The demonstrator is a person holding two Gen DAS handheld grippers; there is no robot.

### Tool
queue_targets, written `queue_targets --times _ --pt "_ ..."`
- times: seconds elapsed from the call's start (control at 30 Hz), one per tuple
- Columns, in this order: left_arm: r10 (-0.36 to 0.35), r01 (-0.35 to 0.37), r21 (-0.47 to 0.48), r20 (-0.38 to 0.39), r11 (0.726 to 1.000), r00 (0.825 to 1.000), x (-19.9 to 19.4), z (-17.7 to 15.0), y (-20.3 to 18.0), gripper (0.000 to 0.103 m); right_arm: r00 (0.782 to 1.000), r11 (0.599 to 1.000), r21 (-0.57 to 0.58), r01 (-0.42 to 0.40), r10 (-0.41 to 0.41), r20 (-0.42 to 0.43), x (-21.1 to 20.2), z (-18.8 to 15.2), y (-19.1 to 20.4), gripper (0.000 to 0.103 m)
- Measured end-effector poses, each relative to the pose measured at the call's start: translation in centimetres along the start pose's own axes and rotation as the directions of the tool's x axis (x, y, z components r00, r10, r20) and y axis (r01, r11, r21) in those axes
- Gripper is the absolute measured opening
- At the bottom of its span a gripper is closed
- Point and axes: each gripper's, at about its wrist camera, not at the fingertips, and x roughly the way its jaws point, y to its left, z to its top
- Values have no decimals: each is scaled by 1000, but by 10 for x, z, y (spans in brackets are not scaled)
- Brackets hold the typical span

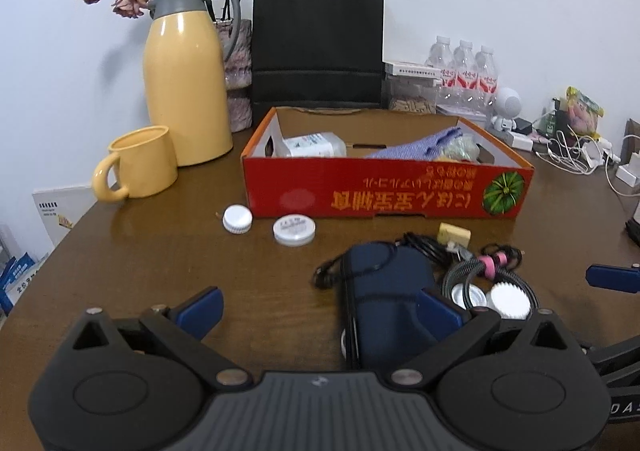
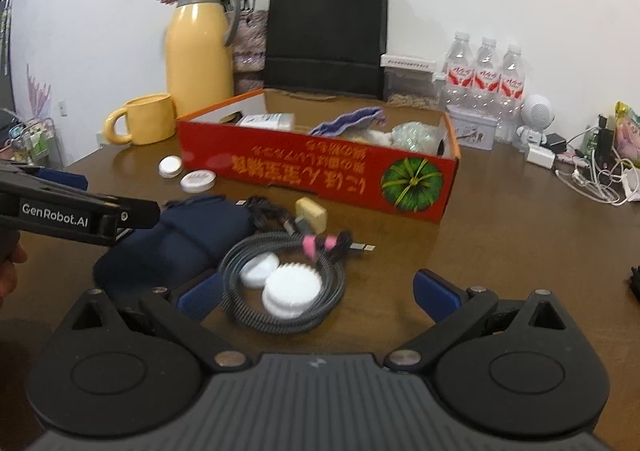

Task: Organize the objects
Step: 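Move the right gripper back to the table over the braided cable, then grasp the braided black-and-white cable with the right gripper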

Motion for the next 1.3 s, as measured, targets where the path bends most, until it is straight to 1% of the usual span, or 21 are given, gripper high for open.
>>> queue_targets --times 0.27,0.5,0.63,0.73,0.83,0.93,1.1,1.3 --pt "5 -5 -10 -27 1000 1000 -8 -5 2 103 999 999 -14 -33 32 -42 2 -5 7 103" --pt "4 -4 -23 -40 1000 999 -5 -5 6 103 992 997 -57 -45 38 -122 37 6 12 103" --pt "-1 0 -33 -48 999 999 -2 -5 9 103 986 997 -53 -63 54 -159 57 10 14 103" --pt "0 -2 -44 -53 999 999 0 -4 9 103 985 997 -7 -80 78 -157 64 12 12 103" --pt "3 -5 -45 -57 999 998 1 -4 8 103 987 997 -6 -74 72 -142 66 11 12 103" --pt "2 -5 -46 -59 999 998 2 -5 7 103 988 996 -4 -93 92 -127 63 11 11 93" --pt "4 -6 -40 -61 999 998 3 -5 4 103 988 995 -7 -102 101 -117 59 11 11 92" --pt "8 -10 -47 -60 999 998 5 -4 4 103 992 995 0 -102 102 -71 51 11 9 91"
